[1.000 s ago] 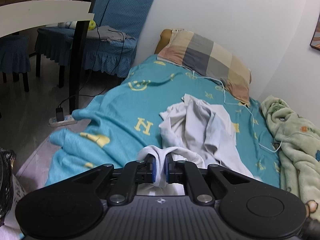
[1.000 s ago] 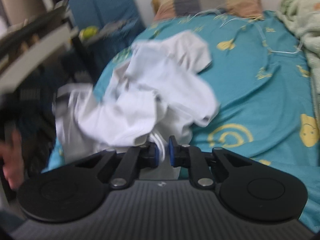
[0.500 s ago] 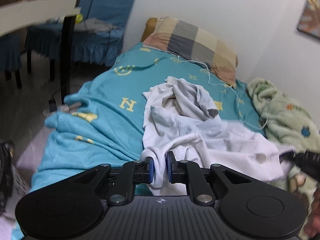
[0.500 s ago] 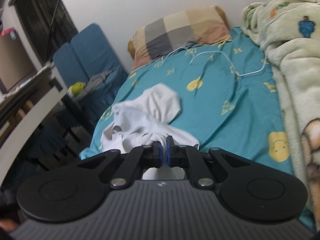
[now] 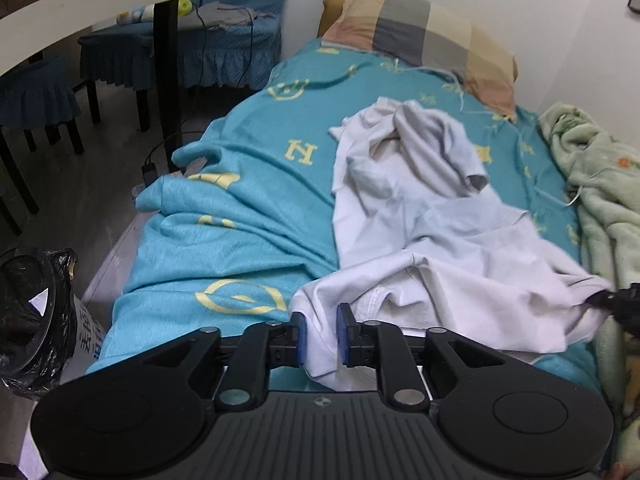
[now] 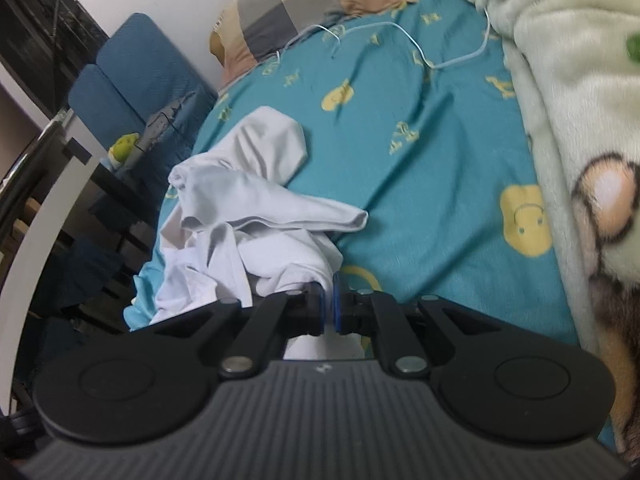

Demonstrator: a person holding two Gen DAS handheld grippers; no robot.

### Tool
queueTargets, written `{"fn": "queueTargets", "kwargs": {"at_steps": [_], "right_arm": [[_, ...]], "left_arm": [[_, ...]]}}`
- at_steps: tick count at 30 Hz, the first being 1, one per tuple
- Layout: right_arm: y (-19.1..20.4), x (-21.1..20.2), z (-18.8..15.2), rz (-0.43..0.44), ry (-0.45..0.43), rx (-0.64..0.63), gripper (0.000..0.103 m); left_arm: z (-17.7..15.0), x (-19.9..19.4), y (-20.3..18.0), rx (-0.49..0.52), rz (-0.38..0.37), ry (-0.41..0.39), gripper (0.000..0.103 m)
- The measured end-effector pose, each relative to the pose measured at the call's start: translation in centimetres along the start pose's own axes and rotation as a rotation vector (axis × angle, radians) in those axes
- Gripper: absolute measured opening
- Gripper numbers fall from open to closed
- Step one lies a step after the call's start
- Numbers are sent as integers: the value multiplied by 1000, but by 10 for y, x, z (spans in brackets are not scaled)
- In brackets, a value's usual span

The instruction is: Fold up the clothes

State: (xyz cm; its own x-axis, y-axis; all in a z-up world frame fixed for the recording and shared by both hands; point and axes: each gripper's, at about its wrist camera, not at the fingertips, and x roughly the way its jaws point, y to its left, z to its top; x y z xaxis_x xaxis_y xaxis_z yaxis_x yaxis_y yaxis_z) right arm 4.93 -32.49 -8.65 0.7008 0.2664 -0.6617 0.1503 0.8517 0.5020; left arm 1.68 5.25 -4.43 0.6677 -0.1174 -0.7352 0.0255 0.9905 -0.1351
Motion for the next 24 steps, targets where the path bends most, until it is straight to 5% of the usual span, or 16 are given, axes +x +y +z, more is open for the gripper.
{"fn": "queueTargets", "kwargs": {"at_steps": [5,10,19,21,23,24], "right_arm": [[-4,-3,-2,30,9,52,7],[-4,-1,-2,55,30,86,8],[0,-1,1,46,22,83,8],[-2,0,1,43,22,89,7],[-4,2,1,41,23,93,8],[-5,3,1,41,25,96,8]], "left_arm": [[-4,-32,-15,76,-47,-91,57],[-7,-60,-30,152,-96,-176,77],[-2,-1,-53,244,-212,-125,77],[-1,12,-58,264,-238,-113,71],[0,25,-63,284,-264,-102,40],[1,31,-65,295,-277,-96,12]]}}
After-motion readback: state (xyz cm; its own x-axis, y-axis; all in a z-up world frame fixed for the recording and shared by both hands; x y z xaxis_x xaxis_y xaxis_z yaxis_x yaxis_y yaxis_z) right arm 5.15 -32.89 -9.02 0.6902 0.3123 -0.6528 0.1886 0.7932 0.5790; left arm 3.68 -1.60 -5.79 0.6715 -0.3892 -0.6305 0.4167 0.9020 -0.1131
